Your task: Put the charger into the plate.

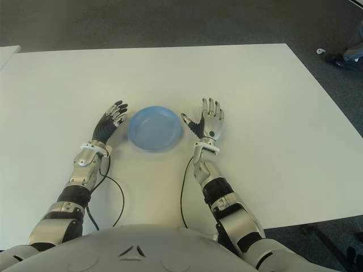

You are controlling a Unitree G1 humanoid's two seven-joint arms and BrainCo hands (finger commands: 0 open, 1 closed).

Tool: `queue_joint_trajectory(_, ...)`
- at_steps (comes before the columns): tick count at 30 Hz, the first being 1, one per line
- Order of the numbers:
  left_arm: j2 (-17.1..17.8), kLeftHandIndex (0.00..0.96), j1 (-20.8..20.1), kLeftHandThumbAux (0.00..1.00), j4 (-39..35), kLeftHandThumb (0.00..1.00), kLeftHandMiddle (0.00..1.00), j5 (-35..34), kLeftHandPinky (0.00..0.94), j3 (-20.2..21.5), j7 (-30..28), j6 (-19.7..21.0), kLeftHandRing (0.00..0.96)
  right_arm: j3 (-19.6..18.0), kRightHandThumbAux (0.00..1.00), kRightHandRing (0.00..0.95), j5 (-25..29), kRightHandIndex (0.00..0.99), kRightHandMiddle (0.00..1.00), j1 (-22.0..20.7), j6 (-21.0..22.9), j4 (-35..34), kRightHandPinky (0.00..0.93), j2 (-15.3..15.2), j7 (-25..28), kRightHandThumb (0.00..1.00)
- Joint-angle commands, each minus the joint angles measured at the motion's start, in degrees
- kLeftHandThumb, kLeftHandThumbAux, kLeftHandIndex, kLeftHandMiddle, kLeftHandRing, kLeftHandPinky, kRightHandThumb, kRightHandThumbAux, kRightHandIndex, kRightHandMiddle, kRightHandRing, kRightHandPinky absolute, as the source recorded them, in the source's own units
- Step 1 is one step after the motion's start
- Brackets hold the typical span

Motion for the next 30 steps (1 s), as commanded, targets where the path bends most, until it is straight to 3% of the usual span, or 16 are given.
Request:
queue_joint_trajectory(1, 0.18, 0.086, 0.96, 0.572, 2.02, 0.0, 0.147, 0.77, 0.107, -0.31, 0.01, 1.5, 0.122, 0.25, 0.226, 0.0, 0.63, 0.0, 0.0, -0.69, -0.38, 0.81, 0.0, 0.21, 0.43, 0.3)
queue_joint_trajectory(30, 0.6, 0.075, 1.1, 0.571, 1.93, 0.0, 0.134, 0.49, 0.111, -0.35, -0.87, 0.97, 0.115, -2.27, 0.176, 0.0, 1.84, 0.0, 0.0, -2.17, 7.99, 0.29, 0.0, 3.34, 2.78, 0.273)
